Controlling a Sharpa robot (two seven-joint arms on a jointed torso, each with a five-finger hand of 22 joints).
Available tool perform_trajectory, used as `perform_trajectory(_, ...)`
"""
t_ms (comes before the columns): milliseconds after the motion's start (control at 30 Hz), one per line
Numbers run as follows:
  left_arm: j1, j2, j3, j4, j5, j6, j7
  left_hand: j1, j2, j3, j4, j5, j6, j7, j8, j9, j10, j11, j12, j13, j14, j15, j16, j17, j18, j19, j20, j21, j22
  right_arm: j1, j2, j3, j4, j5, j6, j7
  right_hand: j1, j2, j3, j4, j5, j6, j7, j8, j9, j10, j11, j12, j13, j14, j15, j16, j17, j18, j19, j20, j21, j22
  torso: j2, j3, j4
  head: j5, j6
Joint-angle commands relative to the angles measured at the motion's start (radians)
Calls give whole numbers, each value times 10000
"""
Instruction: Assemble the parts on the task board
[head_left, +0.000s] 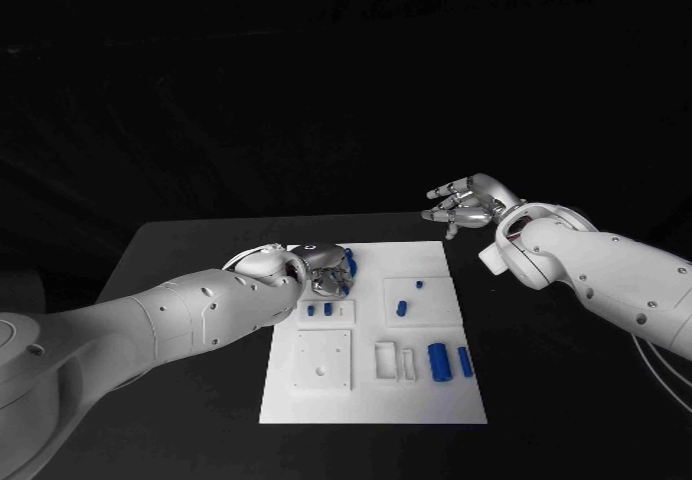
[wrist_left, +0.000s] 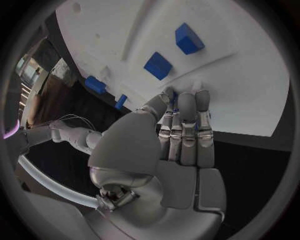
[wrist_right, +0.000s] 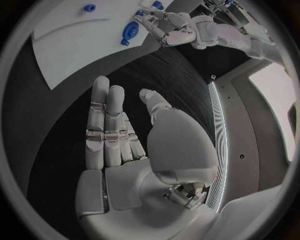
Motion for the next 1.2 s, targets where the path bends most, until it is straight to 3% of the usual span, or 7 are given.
perform_trajectory(33, -92, 49, -30, -30, -23, 367, 20, 0, 147, -92, -14, 26, 68, -6, -31, 11, 47, -5, -32, -4, 52, 3, 42, 5, 163, -19, -70, 64, 198, -1, 9, 5, 20, 10, 130, 106, -79, 13, 3, -69, 69, 55, -4, -18, 14, -66, 7, -48, -16, 17, 23, -37, 7, 167, 345, 72, 61, -9, -2, 11, -15, 8, -14)
perform_trajectory(367, -132, -8, -28, -73, 5, 170, 11, -4, 289, -222, -17, 22, 294, -58, -22, 21, 226, -70, -31, -3, 177, -33, 130, 11, 169, 27, -97, 181, 187, -1, -5, 5, 39, 31, 121, 108, -86, 16, 10, -74, 70, 230, -16, -9, 23, -62, 3, -47, -16, 17, 21, -37, 5, 166, 345, 71, 78, -56, -3, 17, -3, -5, -28)
perform_trajectory(600, -134, -199, -19, 112, 122, -175, 42, 4, 355, -294, -29, 86, 419, -83, -25, 19, 338, -117, -29, 0, 307, -80, 178, 25, 157, 127, -146, 250, 185, -1, -8, 5, 74, 133, 105, 103, -100, 11, 12, -74, 108, 203, -12, -14, 20, -64, 6, -47, -15, -1, 24, -48, -1, 161, 332, 74, 80, -92, -6, -2, 8, 2, 18)
perform_trajectory(733, -128, -399, 57, 323, 256, -293, 53, 6, 355, -302, -37, 96, 414, -82, -26, 18, 328, -114, -30, -1, 316, -83, 172, 23, 156, 129, -150, 254, 183, -2, -16, 5, 75, 153, 103, 102, -100, 11, 12, -74, 108, 203, -12, -14, 20, -64, 6, -47, -15, -1, 24, -48, -1, 161, 332, 74, 80, -92, -25, -4, 24, 12, 33)
perform_trajectory(1000, -83, -864, 625, 877, 1311, 17, -221, -9, 401, -311, -40, 112, 401, -79, -29, 16, 309, -109, -32, -2, 329, -84, 145, 13, 150, 129, -155, 264, 179, -2, -60, 5, 69, 177, 105, 94, -98, 10, 8, -72, 127, 180, -9, -14, 20, -72, 7, -46, -15, -3, 26, -49, -4, 161, 334, 75, 86, -130, -16, -3, 36, 47, 60)
perform_trajectory(1200, 45, -1300, 894, 1276, 1893, 218, -409, -12, 415, -319, -43, 115, 397, -77, -26, 18, 307, -108, -30, -1, 342, -83, 144, 14, 152, 133, -156, 266, 177, -2, -108, 5, 78, 186, 105, 85, -102, 10, -6, -64, 137, 182, -7, -14, 20, -90, 14, -48, -16, -2, 30, -45, -4, 162, 337, 76, 103, -165, -19, 5, 37, 108, 74)
